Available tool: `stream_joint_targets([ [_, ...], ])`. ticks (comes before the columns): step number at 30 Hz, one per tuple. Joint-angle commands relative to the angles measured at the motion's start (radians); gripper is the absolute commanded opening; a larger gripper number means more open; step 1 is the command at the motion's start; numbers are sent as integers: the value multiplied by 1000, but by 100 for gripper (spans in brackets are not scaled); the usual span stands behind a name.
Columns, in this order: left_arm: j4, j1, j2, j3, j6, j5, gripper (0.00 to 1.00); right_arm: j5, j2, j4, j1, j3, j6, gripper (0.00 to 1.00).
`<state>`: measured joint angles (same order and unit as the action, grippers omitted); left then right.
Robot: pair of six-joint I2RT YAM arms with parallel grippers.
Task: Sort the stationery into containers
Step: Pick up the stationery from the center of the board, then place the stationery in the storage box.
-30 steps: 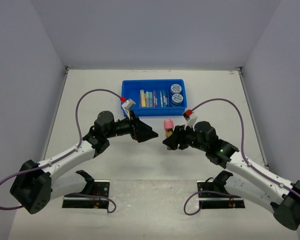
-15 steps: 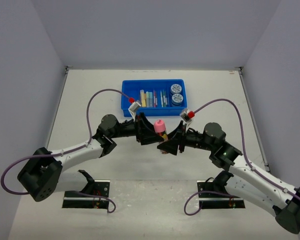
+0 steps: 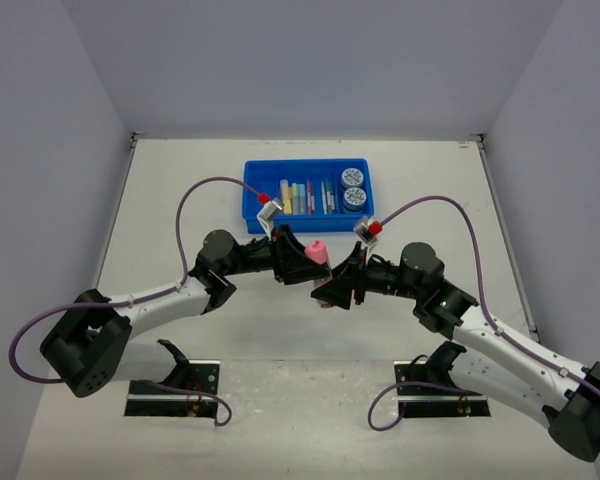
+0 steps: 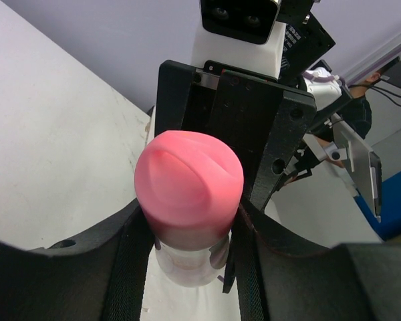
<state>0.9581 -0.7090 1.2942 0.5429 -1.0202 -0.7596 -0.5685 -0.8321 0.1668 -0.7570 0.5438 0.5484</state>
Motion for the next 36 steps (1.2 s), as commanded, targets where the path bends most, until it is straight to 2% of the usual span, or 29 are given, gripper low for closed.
stream_joint_targets([
  [1,-13,3,-6,57,24,34,0,-10,20,58,-7,34,-26,0],
  [2,-71,3,-10,72,53,53,0,0,22,37,-7,38,-30,0],
  [3,-202,3,-17,112,125,98,0,17,24,13,-7,42,-38,18],
  [6,-497,20,-18,213,254,207,0,200,28,-120,-5,61,-40,74],
  [7,-553,27,-16,220,259,207,0,209,30,-125,-5,60,-36,77],
  [8,-584,64,-3,256,278,203,0,261,39,-153,-4,59,-35,91],
  [9,-627,108,7,281,284,177,0,358,54,-211,-3,58,-37,97],
  [12,-737,223,17,329,311,173,0,540,85,-312,-2,53,-34,99],
  [15,-928,292,83,494,427,248,0,638,126,-373,-1,48,-57,99],
  [16,-1034,305,115,566,455,321,0,654,140,-392,0,48,-65,99],
  [18,-1210,336,182,694,541,585,0,692,168,-421,1,50,-77,99],
  [19,-1311,350,228,762,563,666,0,703,177,-426,3,48,-83,99],
  [21,-1447,389,369,942,604,792,0,718,186,-431,4,44,-87,99],
  [24,-1627,408,595,1213,631,887,0,724,183,-432,5,46,-86,99],
  [28,-1787,407,823,1507,681,924,0,716,168,-451,5,64,-90,99],
  [30,-1837,402,890,1596,695,921,0,706,162,-452,7,64,-91,99],
  [32,-1876,399,937,1660,707,924,0,699,153,-451,7,64,-91,99],
  [36,-1850,378,919,1625,710,905,0,700,138,-452,7,67,-90,99],
])
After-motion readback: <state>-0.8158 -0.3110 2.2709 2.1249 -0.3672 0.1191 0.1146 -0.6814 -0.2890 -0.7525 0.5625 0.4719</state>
